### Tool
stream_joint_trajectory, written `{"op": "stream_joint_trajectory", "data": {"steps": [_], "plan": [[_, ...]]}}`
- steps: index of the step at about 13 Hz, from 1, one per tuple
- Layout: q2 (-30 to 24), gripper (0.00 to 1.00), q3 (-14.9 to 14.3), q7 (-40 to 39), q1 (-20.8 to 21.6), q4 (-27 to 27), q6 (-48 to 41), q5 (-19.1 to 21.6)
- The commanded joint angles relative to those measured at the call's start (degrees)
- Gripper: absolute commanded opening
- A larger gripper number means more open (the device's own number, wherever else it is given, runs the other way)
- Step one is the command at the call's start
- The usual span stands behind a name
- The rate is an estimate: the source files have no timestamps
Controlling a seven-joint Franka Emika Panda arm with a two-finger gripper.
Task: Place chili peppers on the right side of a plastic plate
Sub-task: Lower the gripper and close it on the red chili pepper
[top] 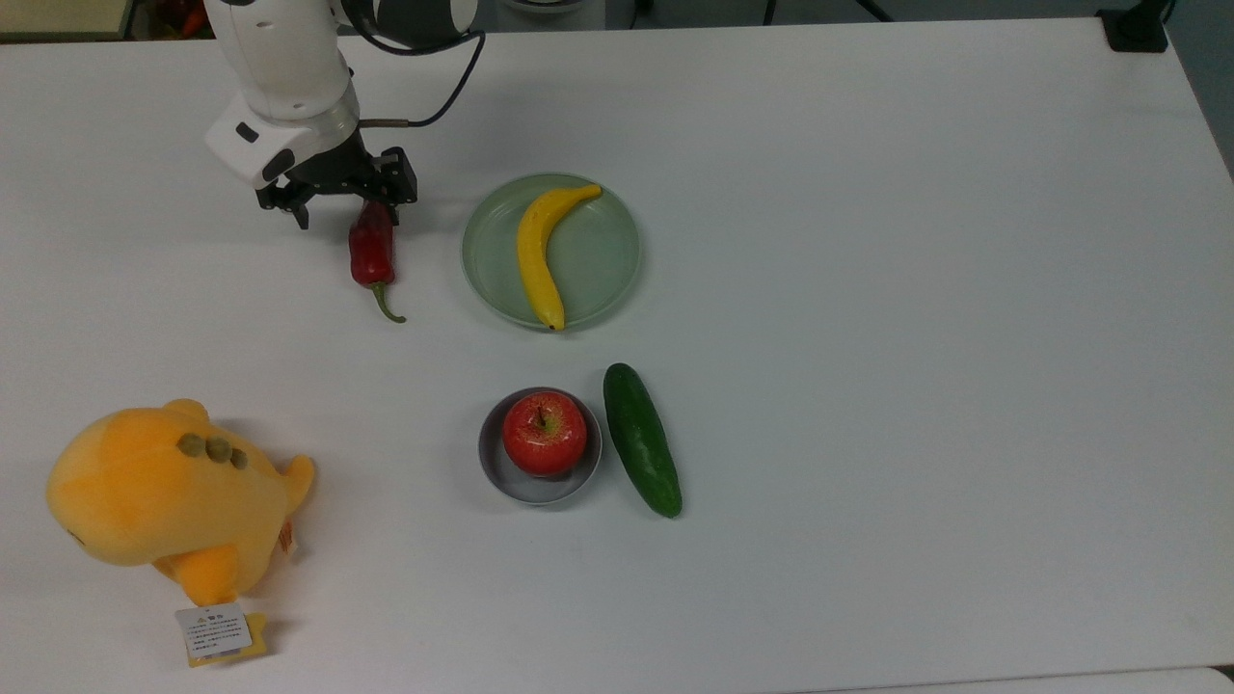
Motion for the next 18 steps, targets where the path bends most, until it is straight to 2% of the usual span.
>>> {"op": "stream_joint_trajectory", "data": {"steps": [1,3,5,7,12,13,15,16,18], "plan": [[0.6,1.00,-0.4,-1.2,-0.1,-2.0,3.2,-0.7],[1.0,0.95,-0.4,-1.1,-0.1,-2.1,3.3,-0.7],[1.1,0.75,-0.4,-1.2,-0.1,-2.1,3.2,-0.7],[1.1,0.62,-0.4,-1.1,-0.2,-2.1,3.2,-0.7],[1.2,0.59,-0.4,-1.3,-0.2,-2.4,3.2,-0.7],[1.2,0.50,-0.4,-1.5,-0.2,-2.4,3.2,-0.7],[1.1,0.07,-0.4,-1.2,-0.3,-2.3,3.2,-0.7],[1.0,0.00,-0.4,-1.1,-0.3,-2.2,3.2,-0.7],[0.6,0.00,-0.4,-1.1,-0.6,-2.0,2.8,-0.7]]}}
